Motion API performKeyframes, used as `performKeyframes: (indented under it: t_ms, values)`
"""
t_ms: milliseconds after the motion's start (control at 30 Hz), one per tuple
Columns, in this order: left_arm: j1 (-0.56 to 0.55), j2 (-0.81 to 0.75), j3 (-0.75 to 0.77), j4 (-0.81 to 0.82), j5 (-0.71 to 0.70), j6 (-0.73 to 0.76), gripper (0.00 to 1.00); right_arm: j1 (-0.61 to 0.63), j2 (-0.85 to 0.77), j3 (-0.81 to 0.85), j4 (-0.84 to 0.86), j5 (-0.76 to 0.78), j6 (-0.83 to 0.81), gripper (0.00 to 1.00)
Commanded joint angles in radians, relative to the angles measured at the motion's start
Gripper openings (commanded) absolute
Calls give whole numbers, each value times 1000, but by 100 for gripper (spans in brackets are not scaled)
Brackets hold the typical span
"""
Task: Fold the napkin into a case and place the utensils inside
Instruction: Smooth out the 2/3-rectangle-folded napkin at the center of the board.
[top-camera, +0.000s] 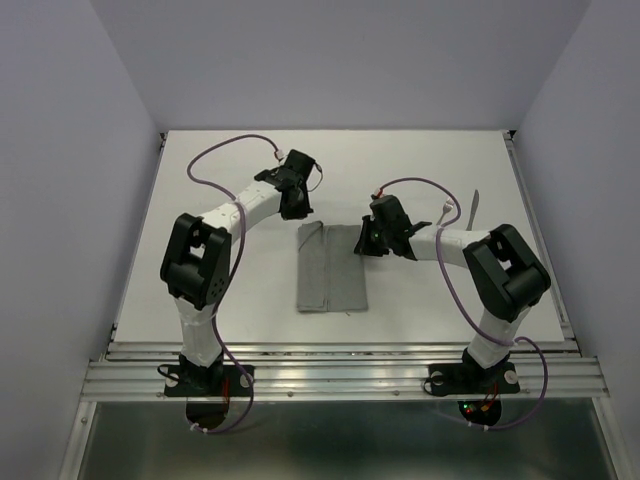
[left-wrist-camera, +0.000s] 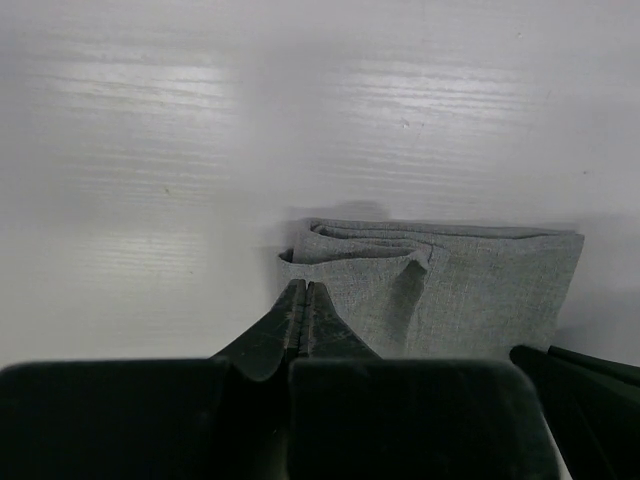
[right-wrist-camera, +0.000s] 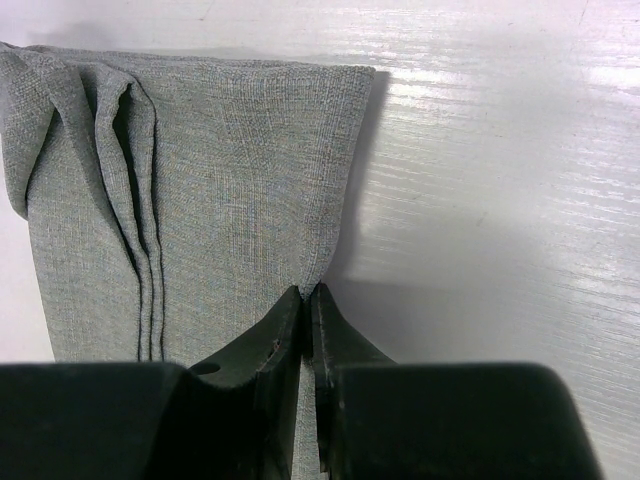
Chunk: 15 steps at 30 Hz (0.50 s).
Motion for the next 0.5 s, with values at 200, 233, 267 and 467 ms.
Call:
performKeyframes:
  t_ms: [200,233,267,467]
  values:
    - [-16,19,-52,97,104,-20,0,11,-11,12,-29,26,-4,14]
    - [-16,25,-58,105,110,-17,0,11,-11,13,-29,28,-4,15]
    - [-16,30,-58,107,115,-15,0,11,-11,16,-29,28,-1,16]
    - [-16,79,-55,127,130,-9,0,2,-41,29,-34,47,2,35]
